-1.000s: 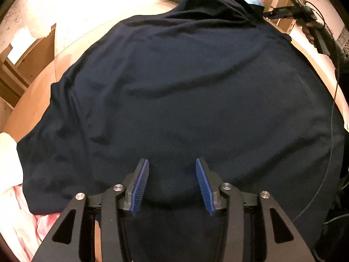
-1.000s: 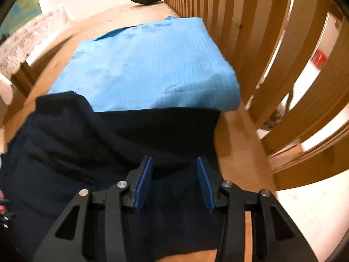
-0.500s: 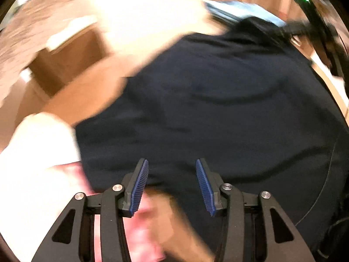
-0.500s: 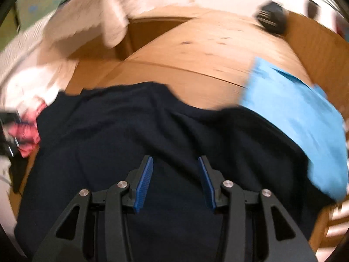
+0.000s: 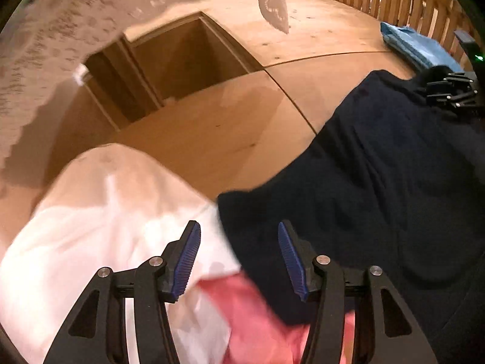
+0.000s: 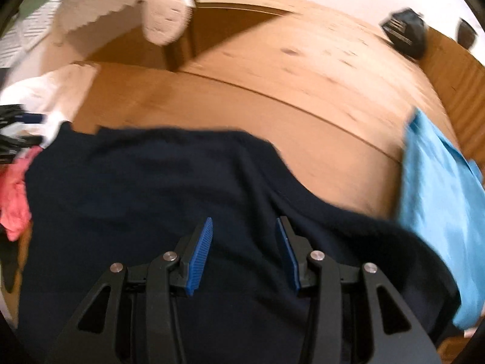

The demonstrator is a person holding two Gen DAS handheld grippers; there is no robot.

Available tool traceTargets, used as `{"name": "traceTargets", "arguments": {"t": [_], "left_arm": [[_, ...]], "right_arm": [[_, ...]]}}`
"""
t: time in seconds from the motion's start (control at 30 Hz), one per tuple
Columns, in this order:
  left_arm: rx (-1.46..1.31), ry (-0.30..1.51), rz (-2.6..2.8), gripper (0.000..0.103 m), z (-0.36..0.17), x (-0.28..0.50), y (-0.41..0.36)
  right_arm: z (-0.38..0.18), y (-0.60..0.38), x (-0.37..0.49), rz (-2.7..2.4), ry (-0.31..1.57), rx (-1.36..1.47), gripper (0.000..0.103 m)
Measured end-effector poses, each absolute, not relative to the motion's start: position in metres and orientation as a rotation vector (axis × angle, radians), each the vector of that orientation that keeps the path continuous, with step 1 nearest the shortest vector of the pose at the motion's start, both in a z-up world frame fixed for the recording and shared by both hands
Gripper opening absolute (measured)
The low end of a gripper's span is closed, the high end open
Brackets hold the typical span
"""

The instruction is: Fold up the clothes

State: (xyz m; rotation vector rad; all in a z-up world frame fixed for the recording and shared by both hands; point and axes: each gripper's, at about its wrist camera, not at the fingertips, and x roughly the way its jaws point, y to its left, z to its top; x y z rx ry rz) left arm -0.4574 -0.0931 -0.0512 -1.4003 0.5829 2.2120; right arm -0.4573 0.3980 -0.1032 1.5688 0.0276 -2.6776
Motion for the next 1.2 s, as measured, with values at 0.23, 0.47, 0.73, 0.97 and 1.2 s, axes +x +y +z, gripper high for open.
{"name": "traceTargets", "arguments": {"t": [0.23, 0.47, 0.73, 0.97, 1.2], "left_arm": [[-1.423, 0.642, 2.14, 0.022, -0.073, -0.462, -0.082], [-1.373, 0.481, 2.287, 0.003, -0.05, -0.449, -0.116], [-1.426, 0.446, 2.39, 0.033, -0.049, -0.459, -0.135], [-1.447, 0.522, 2.281, 0.046, -0.037, -0.431, -0.144], [-1.428, 0.655, 2.197, 0.055, -0.038, -0.39, -0.134]], "right_arm": [[-0.114, 0.373, -0.504, -2.595, -0.033, 1.544, 0.043], [-0.132, 0.38, -0.528, -2.715, 0.096, 1.596, 0.047], [-0.128, 0.387, -0.539, -2.782, 0.182, 1.625, 0.048], [-0.097, 0.367, -0.523, -2.842, 0.226, 1.526, 0.048], [-0.081, 0.27, -0.528, -2.499, 0.191, 1.374, 0.049]]}}
